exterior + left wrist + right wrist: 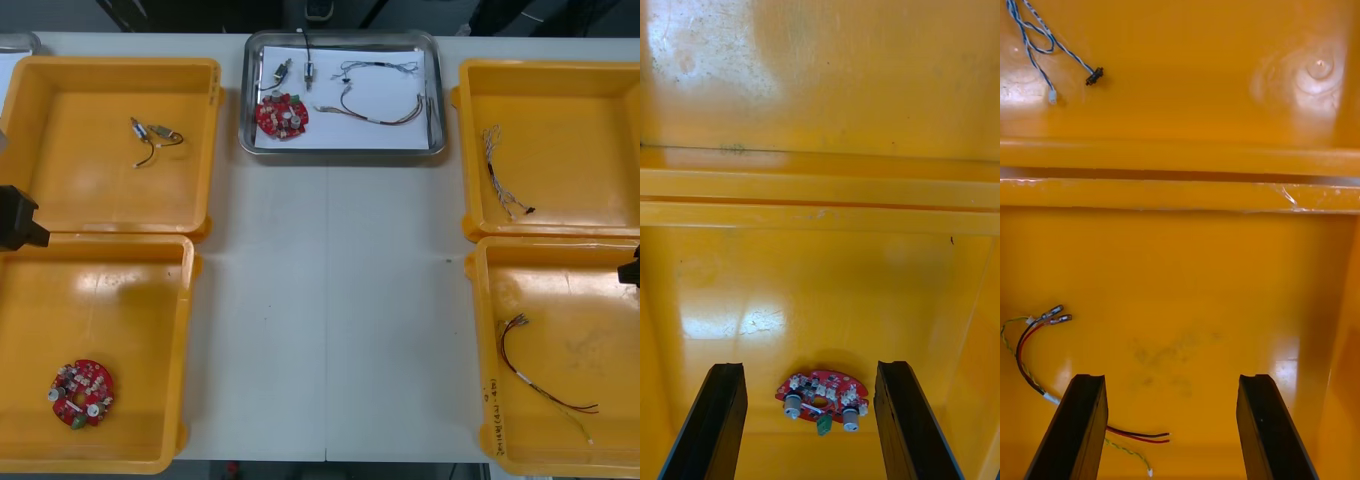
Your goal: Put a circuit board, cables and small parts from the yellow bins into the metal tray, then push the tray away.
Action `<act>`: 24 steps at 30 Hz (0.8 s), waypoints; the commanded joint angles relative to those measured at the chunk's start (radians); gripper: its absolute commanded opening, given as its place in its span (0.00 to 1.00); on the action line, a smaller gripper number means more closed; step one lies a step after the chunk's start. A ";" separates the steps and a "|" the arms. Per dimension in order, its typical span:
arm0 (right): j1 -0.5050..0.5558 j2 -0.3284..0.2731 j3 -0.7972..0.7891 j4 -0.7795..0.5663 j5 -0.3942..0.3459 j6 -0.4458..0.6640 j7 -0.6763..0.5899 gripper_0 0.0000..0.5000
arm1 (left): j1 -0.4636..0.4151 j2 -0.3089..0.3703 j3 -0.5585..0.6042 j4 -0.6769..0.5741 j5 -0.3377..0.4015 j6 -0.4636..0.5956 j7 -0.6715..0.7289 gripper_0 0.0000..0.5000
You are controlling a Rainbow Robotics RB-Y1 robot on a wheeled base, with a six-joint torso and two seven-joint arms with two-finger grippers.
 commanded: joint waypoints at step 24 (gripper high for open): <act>0.038 0.018 -0.086 -0.054 -0.015 0.003 -0.127 1.00 | 0.013 0.045 0.030 -0.016 0.007 0.007 -0.072 1.00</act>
